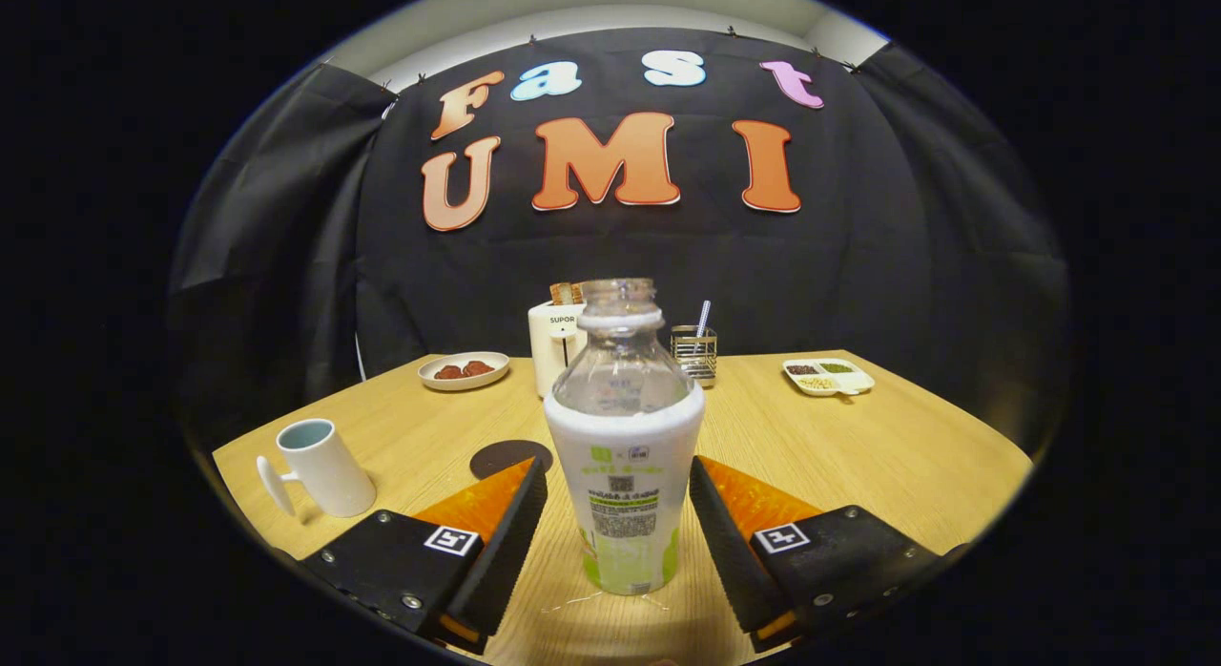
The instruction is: Take the bottle from table, then pour the juice into the cup, finally place the bottle on the coaster
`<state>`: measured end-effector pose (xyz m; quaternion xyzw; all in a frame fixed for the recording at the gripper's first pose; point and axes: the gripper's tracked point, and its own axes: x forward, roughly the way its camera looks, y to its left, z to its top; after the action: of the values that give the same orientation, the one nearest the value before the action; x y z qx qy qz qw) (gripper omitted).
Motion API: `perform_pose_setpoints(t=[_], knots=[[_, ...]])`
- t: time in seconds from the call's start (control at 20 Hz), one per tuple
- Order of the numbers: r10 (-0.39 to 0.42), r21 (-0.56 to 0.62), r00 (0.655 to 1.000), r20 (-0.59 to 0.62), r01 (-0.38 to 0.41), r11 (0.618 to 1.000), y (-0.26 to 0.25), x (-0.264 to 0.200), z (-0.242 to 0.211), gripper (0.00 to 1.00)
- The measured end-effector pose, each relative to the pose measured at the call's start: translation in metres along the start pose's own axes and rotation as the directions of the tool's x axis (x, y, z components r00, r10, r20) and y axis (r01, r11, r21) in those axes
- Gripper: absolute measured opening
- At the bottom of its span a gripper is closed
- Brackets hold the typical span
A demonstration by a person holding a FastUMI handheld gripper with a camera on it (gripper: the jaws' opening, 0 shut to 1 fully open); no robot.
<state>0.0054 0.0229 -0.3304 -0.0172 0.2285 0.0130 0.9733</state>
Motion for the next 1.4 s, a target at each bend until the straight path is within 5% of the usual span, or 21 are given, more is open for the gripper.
perform_pose_setpoints(t=[0.25,0.75,1.4], knots=[[-0.024,-0.044,1.0,-0.018,0.023,0.999,-0.001,0.007,-0.008,0.65],[-0.031,-0.299,0.999,-0.031,0.02,0.954,0.019,0.013,0.004,0.57],[-0.045,-0.771,0.99,0.135,0.134,0.622,0.064,0.032,0.04,0.57]])
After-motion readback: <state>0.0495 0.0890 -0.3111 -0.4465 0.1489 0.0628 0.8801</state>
